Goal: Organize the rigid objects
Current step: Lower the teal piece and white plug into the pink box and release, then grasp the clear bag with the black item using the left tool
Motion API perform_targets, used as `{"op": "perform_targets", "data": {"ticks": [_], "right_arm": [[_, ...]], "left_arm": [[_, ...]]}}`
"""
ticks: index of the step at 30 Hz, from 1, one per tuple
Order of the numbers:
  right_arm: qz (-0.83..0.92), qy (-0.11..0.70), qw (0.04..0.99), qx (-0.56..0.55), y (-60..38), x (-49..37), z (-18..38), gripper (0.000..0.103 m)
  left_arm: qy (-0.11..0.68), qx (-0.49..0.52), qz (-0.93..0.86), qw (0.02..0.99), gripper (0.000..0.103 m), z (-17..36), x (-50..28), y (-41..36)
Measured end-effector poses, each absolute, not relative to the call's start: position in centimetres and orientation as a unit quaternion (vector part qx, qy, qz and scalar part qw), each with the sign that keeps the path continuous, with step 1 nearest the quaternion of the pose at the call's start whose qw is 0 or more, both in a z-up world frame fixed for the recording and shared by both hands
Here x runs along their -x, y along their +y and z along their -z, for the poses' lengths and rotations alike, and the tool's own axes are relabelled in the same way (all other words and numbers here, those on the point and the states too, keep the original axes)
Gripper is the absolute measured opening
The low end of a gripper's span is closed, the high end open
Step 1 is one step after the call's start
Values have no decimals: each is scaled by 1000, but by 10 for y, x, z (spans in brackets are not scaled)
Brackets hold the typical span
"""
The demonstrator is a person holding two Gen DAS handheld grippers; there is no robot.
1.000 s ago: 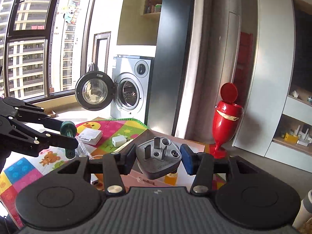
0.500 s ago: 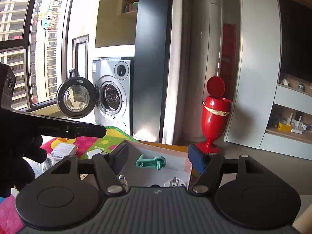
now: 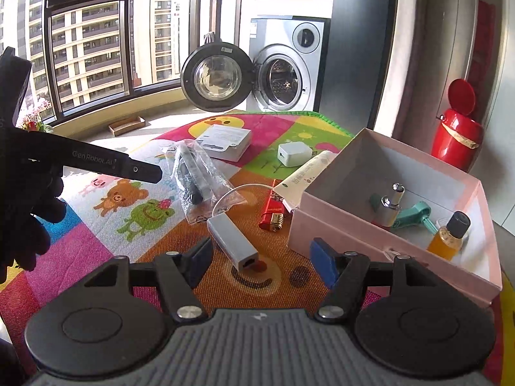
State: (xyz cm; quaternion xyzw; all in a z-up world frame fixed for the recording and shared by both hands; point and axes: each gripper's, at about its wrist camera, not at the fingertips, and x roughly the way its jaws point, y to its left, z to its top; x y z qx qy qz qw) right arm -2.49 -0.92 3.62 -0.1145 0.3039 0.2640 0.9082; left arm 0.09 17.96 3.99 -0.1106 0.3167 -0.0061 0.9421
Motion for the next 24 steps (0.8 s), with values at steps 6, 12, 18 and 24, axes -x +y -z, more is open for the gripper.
{"op": "perform_targets", "data": {"ticks": [6, 12, 18, 24], "right_arm": [[-275, 300, 902, 147, 27, 14, -30, 67], [-296, 307, 898, 111, 51, -22, -58, 66], [-213, 366, 903, 74, 74, -114, -75, 67], [-150, 447, 880, 61, 82, -191, -54, 67]], "left_arm": [[319, 134, 12, 938, 46, -37, -6, 190], [294, 176, -13, 939, 46, -41, -14, 204], [297, 128, 8, 946, 46, -35, 4, 198], [296, 161, 36, 941, 46, -27, 13, 205]]}}
